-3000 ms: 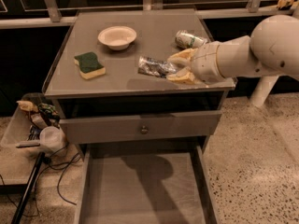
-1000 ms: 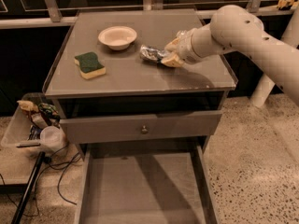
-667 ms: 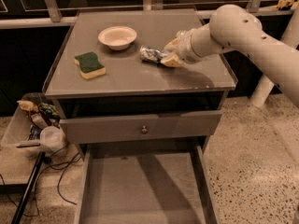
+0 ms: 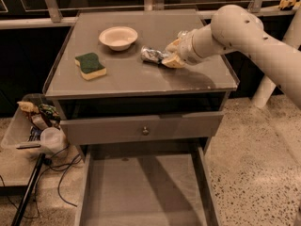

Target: Pick redbull can from middle drawer and place on counter

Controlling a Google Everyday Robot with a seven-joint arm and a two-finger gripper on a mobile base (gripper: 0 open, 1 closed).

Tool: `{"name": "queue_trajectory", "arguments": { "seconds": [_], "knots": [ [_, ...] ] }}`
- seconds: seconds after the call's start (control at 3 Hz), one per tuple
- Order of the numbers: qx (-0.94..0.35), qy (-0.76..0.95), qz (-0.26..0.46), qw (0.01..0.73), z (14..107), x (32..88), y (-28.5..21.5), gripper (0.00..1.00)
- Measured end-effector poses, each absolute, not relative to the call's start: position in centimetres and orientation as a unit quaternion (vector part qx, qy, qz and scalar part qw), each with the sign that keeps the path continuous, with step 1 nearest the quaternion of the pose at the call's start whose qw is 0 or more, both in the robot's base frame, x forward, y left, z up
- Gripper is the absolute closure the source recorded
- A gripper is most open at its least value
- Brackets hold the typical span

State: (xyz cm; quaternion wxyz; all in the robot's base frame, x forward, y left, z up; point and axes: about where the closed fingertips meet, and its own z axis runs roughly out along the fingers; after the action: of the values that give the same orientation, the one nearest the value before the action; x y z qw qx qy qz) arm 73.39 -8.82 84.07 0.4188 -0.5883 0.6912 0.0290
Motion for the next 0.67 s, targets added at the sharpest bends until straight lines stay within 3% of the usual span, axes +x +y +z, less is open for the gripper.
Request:
{"name": "queue_trajectory", "arguments": {
  "seconds": [0.33,0.67],
  "knots": [
    [-0.588,0.691,0.029,0.419,84.07,73.39,-8.82,0.41],
    [-0.588,0.691,0.029,0.419,84.06,73.39,-8.81,0.09]
  ]
}}
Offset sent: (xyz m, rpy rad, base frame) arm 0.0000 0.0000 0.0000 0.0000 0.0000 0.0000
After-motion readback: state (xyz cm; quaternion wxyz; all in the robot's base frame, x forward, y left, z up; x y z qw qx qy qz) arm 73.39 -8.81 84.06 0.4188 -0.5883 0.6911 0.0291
